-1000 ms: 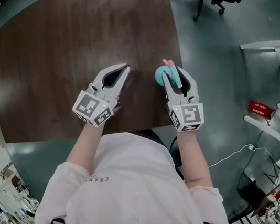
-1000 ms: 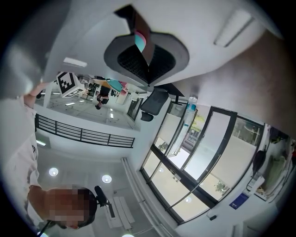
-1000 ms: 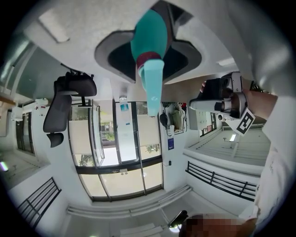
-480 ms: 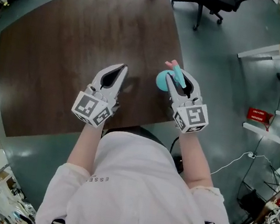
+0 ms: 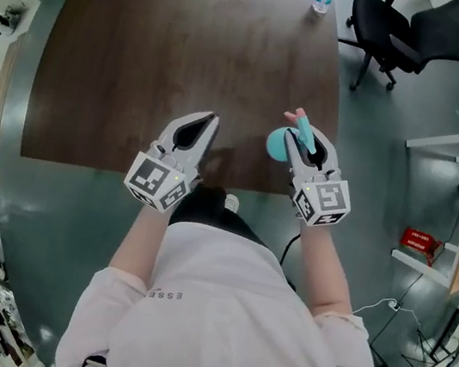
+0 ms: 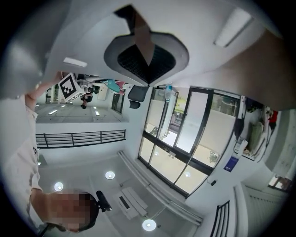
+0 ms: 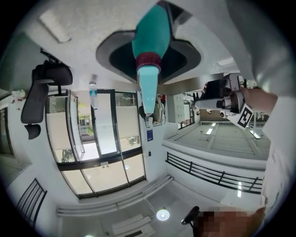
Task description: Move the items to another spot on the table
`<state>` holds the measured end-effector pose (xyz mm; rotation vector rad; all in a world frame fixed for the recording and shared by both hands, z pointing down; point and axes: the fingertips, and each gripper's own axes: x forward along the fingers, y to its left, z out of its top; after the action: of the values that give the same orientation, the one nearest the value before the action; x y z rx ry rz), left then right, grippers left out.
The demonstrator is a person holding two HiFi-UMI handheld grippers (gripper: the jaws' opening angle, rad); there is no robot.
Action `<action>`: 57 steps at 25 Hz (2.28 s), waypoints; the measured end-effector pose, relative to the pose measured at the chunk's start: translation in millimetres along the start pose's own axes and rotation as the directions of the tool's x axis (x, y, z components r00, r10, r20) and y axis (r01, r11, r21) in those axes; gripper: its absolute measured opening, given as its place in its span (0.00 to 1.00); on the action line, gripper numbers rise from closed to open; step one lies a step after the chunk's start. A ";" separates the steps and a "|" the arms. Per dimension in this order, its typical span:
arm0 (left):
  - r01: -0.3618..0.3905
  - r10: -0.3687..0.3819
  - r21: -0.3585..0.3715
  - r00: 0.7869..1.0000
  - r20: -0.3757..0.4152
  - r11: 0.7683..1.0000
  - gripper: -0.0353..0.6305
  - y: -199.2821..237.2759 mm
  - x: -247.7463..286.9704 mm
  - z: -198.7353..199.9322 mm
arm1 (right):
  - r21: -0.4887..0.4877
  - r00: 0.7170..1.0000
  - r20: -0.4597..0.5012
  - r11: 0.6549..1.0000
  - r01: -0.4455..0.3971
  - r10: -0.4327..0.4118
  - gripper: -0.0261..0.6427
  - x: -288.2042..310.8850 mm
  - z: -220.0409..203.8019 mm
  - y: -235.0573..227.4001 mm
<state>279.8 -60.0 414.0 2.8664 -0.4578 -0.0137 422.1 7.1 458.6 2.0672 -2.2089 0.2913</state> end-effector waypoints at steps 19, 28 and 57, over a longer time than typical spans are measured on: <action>-0.434 0.431 -0.015 0.887 0.166 0.901 0.06 139.1 -300.7 60.9 | -0.139 0.919 -0.030 0.909 -0.394 0.394 0.24 114.2 26.4 292.0; -0.570 0.564 -0.024 0.805 0.182 0.821 0.06 224.8 -474.9 68.4 | -0.125 0.855 -0.047 0.846 -0.519 0.517 0.24 172.5 14.1 469.1; -0.681 0.689 -0.110 0.722 0.064 0.724 0.06 461.7 -640.7 52.4 | -0.194 0.807 -0.091 0.784 -0.589 0.584 0.24 409.6 5.5 687.2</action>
<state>-473.1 -300.7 453.6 2.4409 -1.4803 -0.0449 -291.5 -353.5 489.1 1.2097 -2.6769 0.1107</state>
